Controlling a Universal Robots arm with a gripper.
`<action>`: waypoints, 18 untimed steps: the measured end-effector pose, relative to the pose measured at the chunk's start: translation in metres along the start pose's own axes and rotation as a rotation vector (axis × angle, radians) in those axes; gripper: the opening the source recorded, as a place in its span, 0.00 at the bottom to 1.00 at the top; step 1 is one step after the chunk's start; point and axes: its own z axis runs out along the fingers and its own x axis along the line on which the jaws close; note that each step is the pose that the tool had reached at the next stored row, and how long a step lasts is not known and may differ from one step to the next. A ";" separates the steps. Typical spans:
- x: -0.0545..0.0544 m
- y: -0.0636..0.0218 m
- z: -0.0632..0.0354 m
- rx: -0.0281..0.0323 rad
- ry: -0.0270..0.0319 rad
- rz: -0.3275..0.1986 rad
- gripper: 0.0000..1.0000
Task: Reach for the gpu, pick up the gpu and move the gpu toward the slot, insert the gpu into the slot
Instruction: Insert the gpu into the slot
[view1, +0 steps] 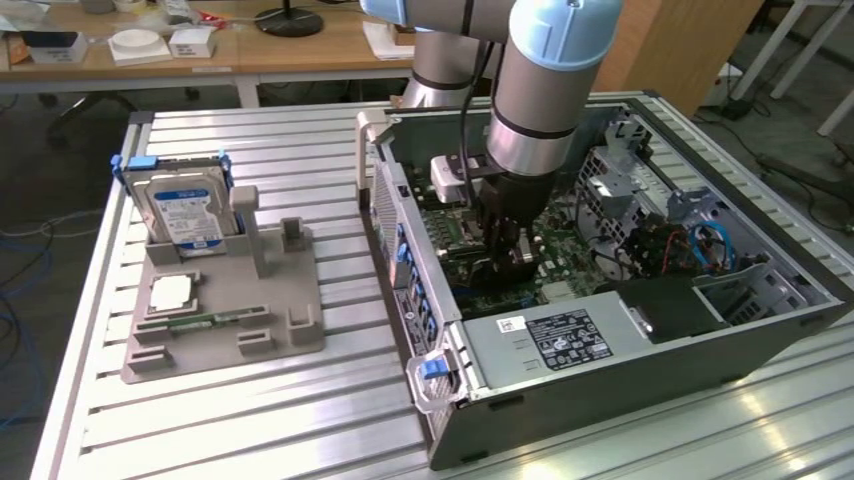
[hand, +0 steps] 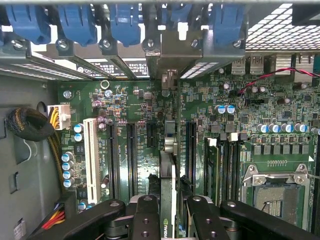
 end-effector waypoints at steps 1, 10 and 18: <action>0.000 0.0000 0.0000 0.0000 0.0001 0.000 0.25; 0.000 0.0001 0.0006 0.0006 -0.0013 0.000 0.31; 0.000 -0.0002 -0.0090 0.0010 0.0000 -0.002 0.31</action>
